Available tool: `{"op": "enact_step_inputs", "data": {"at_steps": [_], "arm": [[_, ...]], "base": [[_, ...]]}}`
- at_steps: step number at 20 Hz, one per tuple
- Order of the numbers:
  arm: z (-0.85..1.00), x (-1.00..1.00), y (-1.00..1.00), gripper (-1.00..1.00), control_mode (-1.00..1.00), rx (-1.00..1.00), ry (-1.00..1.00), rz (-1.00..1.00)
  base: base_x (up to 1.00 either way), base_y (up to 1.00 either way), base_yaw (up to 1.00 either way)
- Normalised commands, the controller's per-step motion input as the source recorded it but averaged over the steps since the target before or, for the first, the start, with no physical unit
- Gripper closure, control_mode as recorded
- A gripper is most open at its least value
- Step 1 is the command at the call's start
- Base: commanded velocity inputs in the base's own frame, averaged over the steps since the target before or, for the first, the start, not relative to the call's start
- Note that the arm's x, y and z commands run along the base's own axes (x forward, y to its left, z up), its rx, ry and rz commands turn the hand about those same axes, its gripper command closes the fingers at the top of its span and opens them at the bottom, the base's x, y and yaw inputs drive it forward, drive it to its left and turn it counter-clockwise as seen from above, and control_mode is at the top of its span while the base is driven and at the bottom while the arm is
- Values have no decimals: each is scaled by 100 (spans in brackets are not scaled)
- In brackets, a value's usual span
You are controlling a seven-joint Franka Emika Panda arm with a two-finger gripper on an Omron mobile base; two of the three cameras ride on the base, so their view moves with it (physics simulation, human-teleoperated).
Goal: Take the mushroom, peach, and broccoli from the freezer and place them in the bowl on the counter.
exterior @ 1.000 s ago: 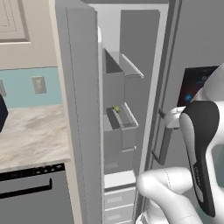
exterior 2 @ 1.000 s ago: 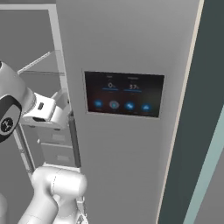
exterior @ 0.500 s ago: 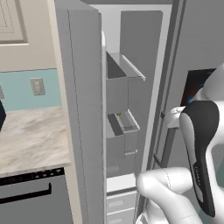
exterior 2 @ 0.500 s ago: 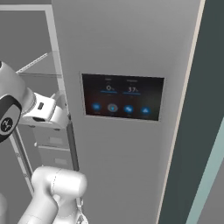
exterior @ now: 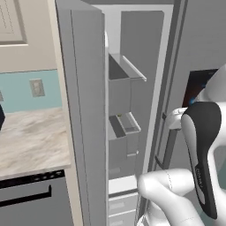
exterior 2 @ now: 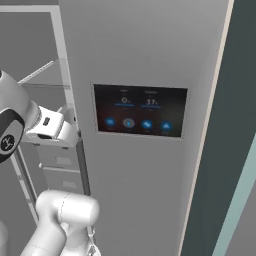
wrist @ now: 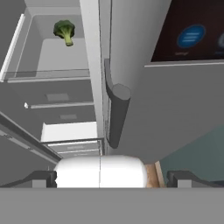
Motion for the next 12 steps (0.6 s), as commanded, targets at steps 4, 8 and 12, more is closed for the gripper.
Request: {"op": "enact_step_inputs", "data": {"at_steps": [4,8,12], "arm": [[0,0,0,-100,100,0,0,0],[0,0,0,-100,100,0,0,0],[0,0,0,-100,100,0,0,0]], "base": [[39,44,1],[47,38,4],[58,31,7]]}}
